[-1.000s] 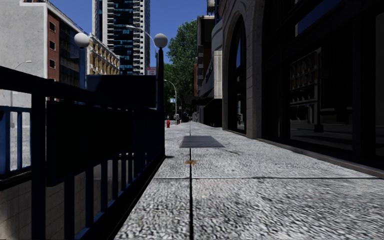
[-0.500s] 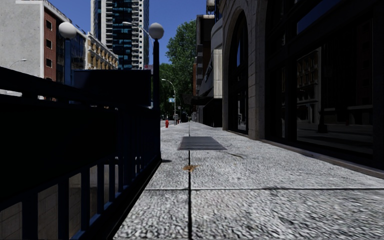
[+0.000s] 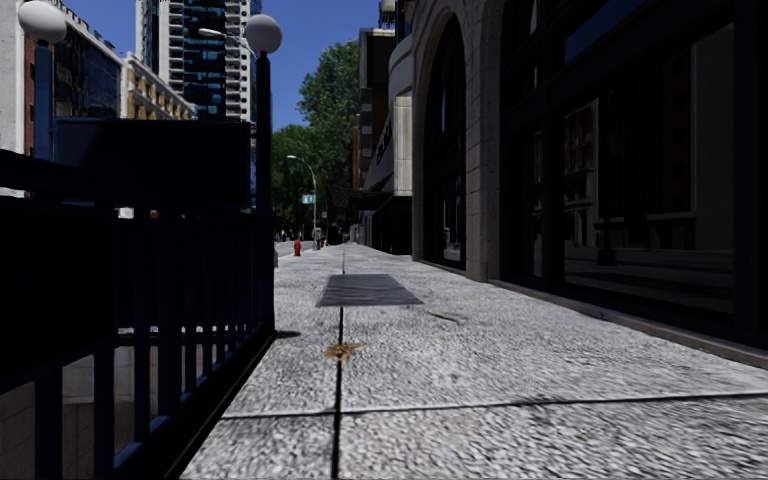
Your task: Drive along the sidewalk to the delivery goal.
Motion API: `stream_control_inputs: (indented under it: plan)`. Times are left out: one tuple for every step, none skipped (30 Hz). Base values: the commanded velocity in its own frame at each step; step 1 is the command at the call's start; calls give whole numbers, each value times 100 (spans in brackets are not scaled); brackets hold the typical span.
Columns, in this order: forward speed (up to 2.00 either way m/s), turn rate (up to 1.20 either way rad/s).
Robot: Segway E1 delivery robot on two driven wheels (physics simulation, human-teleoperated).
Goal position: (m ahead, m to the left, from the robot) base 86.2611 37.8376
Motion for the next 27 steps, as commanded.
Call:
stream_control_inputs:
  plan:
    - [83,-17]
    - [83,-5]
    - [83,0]
    - [92,0]
    - [200,0]
    - [200,0]
    - [200,0]
    - [200,0]
    - [200,0]
    - [200,0]
    - [200,0]
    - [200,0]
    - [200,0]
    - [200,0]
    - [200,0]
    - [200,0]
    - [200,0]
    - [200,0]
    - [200,0]
    - [200,0]
    - [200,0]
    - [200,0]
    - [200,0]
    - [200,0]
    - [200,0]
    - [200,0]
    - [200,0]
